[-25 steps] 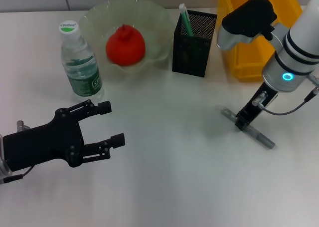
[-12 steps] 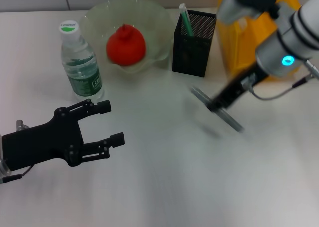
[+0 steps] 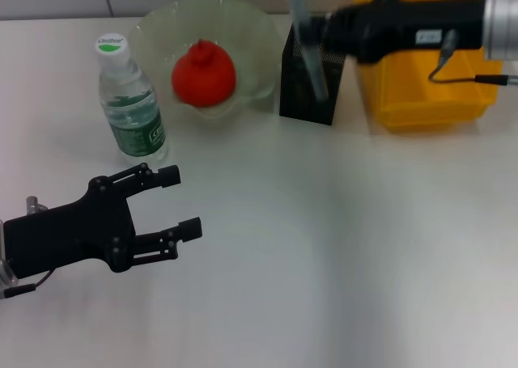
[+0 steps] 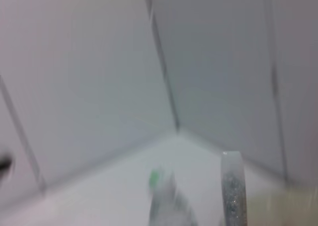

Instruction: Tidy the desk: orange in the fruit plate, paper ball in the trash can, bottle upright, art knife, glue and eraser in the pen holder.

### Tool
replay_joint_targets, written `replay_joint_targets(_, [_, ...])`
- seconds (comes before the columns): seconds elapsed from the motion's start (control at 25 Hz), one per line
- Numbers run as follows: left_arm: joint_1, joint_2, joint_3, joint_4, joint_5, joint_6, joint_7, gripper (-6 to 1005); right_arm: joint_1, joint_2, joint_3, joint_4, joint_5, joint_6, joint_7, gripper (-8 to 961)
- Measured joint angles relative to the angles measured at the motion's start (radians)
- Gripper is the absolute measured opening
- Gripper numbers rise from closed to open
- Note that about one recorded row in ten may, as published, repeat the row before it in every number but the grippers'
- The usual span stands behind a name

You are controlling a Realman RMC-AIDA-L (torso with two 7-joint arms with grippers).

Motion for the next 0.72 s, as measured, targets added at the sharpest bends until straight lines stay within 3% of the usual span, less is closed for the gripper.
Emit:
replay_joint_targets(0.28, [0.0, -0.003, 0.002, 0.0, 0.001, 0.005, 0.0, 843, 0.008, -0.001, 0.076, 0.204, 0.124, 0.147, -0.191, 131])
replay_joint_targets(0.72, [-0.002, -0.003, 0.014, 0.002, 0.002, 0.014, 0.001, 844, 0.033, 0.001, 0.071, 0.334, 0.206, 0.287, -0.35, 130])
